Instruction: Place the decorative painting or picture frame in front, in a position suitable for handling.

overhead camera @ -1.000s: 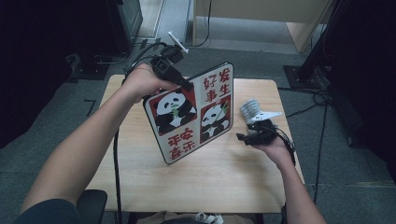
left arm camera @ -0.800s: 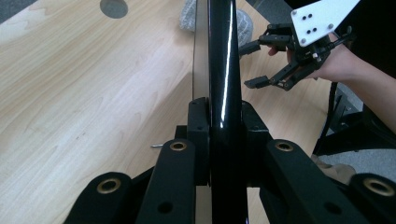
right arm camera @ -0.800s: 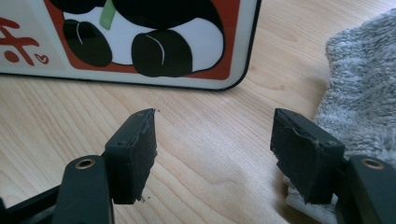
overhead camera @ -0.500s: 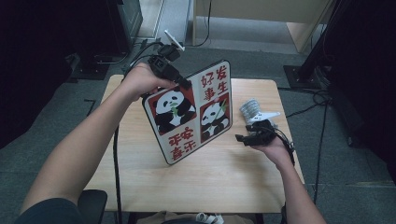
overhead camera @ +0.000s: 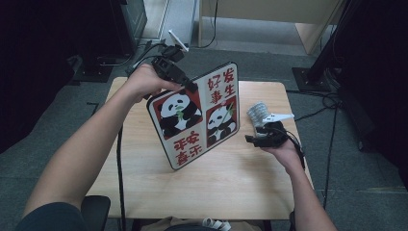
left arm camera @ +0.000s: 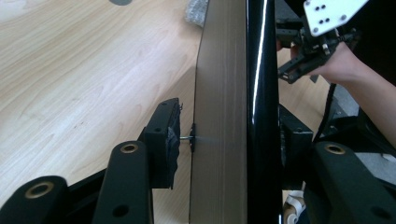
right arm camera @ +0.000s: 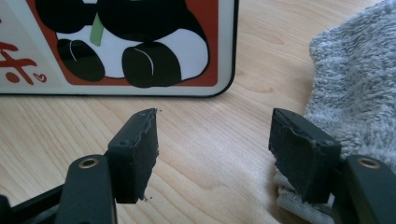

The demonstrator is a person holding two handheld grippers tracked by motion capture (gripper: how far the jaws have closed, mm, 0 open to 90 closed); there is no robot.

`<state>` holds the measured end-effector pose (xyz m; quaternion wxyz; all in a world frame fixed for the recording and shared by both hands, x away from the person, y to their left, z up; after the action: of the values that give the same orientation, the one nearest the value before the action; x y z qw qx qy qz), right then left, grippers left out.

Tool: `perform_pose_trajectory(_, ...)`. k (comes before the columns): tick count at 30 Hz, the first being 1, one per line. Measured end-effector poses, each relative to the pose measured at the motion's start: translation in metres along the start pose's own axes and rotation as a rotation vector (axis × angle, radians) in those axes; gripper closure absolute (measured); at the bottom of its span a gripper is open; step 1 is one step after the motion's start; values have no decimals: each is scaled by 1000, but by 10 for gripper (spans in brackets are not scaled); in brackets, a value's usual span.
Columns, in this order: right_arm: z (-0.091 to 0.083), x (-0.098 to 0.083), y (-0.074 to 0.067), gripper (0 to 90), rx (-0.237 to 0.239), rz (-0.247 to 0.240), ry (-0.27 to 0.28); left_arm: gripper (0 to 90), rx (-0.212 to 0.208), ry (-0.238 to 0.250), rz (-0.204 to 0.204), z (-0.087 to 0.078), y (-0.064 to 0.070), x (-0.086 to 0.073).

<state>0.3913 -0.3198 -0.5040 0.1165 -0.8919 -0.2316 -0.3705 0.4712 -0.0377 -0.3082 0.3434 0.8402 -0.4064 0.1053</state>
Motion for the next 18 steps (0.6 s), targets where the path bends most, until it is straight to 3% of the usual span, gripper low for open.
perform_pose_trajectory(4,0,3,2,333,0,6,12,441,-28,-8,4,1,-2,-1)
perform_pose_trajectory(6,0,4,4,334,-3,11,17,275,-13,-1,25,2,-3,0)
perform_pose_trajectory(7,1,4,5,334,-6,15,18,257,-13,9,43,1,-3,0)
perform_pose_trajectory(18,6,9,16,336,-27,30,24,257,2,42,62,-11,-5,-13)
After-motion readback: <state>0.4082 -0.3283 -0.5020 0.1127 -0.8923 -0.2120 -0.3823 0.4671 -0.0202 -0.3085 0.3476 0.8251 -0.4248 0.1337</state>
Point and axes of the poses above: each handheld gripper's, and its own axes: z roughly forward along the jaws, x roughly out of its top, y roughly to its right, the point moved 7 cm from there along z, roughly forward along the jaws, and after that the axes turned 8 degrees about -x, right-handed, at the moved point
